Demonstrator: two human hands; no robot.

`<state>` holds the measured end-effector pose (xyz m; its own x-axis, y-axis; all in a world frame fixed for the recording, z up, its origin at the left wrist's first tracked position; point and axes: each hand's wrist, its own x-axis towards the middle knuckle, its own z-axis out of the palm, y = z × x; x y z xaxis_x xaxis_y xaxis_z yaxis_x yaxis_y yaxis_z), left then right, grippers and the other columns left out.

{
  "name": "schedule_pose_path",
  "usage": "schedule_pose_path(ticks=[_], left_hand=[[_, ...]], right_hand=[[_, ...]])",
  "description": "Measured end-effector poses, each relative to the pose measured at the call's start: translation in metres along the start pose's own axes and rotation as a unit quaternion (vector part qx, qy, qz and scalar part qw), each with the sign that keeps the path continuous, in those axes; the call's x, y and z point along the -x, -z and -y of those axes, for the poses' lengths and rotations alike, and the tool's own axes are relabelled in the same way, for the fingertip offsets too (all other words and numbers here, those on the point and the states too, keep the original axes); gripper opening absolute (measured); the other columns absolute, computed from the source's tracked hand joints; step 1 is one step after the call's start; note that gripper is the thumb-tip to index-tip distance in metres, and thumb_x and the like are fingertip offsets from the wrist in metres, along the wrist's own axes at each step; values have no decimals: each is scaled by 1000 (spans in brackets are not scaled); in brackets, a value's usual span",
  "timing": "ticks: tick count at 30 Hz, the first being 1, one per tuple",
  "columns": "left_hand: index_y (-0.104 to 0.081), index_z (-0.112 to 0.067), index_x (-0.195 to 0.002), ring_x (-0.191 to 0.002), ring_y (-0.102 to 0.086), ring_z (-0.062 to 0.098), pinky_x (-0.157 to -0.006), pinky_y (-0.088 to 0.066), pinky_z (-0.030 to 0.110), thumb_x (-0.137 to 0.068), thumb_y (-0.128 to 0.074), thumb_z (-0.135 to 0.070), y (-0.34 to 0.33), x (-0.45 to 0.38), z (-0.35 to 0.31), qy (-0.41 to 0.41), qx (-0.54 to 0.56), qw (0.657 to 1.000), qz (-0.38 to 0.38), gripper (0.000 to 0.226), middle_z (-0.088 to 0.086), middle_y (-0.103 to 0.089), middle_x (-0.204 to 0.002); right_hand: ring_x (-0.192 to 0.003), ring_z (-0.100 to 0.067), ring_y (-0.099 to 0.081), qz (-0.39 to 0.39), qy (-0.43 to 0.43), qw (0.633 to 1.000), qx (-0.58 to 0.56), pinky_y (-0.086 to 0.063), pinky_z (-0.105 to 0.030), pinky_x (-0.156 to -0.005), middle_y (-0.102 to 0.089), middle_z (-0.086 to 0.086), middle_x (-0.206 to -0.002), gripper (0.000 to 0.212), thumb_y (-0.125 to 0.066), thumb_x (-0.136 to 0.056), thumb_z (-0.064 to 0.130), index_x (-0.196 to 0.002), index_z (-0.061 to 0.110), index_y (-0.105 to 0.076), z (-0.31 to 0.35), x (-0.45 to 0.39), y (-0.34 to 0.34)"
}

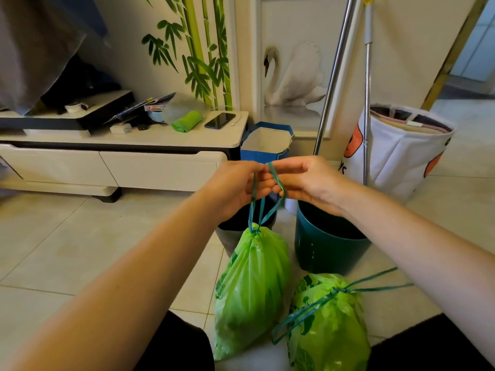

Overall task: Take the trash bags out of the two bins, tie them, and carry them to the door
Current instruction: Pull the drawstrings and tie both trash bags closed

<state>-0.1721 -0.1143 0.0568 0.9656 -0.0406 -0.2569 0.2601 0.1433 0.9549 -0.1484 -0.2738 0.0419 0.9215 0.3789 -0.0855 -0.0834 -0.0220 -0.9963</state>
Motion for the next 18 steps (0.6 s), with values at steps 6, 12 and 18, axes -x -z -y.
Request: schedule_pose_path(ticks=[6,12,18], left_hand=[[-62,-1,-83,-75,-66,25,-69,-57,31,-95,-47,-12,-6,-5,13,-13,-12,999,-27,22,12,-65,-76],[-65,3,-106,-71,-65,21,-75,-56,31,-95,-53,-15,-16,-3,18,-2,21,1000,19,24,13,-66,-85],[-59,-5,-88,-69,-65,17,-69,-57,28,-98,-48,-14,-11,-10,18,19,73,997,2,17,8,-64,-78]], right_hand=[[-81,-17,-72,-32,38,998,39,-59,-24,-70,-72,-13,-104,32,-65,-86,5,-118,6,-65,0,6,5],[-77,-20,-73,-42,117,950,288,-61,-33,-70,-72,1,-97,29,-72,-80,10,-109,16,-69,4,7,0],[-72,-16,-71,-99,110,924,352,-60,-30,-68,-71,3,-81,18,-67,-82,7,-96,17,-71,-3,11,21]])
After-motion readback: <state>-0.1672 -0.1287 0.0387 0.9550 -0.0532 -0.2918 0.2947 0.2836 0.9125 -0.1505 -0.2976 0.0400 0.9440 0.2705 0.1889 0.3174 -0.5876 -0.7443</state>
